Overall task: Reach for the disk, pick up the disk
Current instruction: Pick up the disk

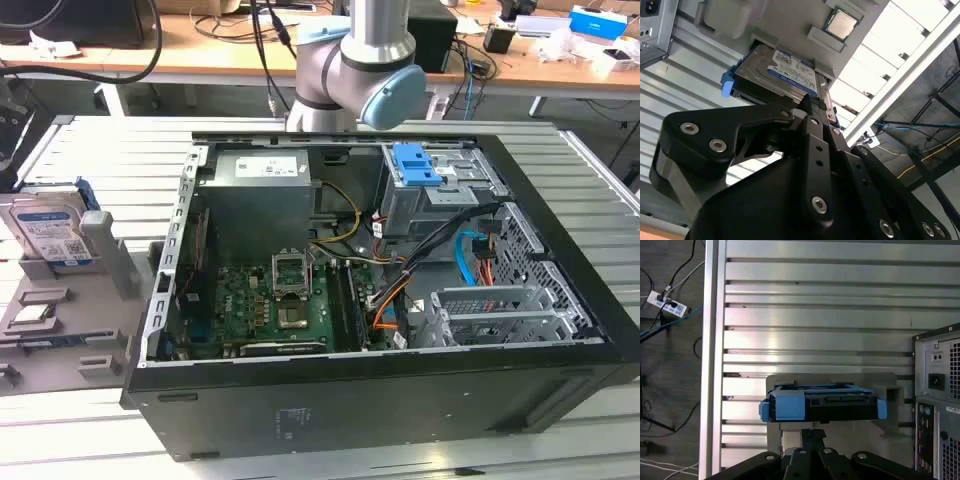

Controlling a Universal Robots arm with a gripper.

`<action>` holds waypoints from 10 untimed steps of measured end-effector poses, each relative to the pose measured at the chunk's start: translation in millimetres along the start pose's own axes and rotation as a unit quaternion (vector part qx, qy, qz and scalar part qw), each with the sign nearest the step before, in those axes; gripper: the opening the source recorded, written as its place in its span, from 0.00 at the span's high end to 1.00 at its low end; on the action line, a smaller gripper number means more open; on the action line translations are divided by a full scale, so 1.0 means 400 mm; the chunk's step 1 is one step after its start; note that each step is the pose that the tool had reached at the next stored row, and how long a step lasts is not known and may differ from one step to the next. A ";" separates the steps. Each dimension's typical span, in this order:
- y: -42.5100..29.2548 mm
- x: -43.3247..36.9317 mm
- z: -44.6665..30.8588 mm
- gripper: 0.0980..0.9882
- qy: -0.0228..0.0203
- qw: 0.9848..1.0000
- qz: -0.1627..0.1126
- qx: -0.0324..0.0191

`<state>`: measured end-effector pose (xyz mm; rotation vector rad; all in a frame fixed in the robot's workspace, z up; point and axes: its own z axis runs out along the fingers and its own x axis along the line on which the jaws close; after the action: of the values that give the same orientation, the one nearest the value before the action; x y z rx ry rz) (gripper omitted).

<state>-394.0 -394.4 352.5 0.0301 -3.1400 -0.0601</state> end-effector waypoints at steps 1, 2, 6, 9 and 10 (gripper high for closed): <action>0.000 0.000 0.000 0.99 0.000 1.000 -0.008 0.000; 0.000 0.000 0.000 0.99 0.001 1.000 -0.018 0.000; 0.000 0.000 0.000 0.99 0.002 0.999 -0.039 0.000; 0.000 0.000 0.000 0.99 0.002 0.998 -0.056 0.000; 0.000 0.000 0.000 0.99 0.002 0.998 -0.062 0.000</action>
<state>-394.0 -394.4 352.5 0.2250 -3.1297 -0.0598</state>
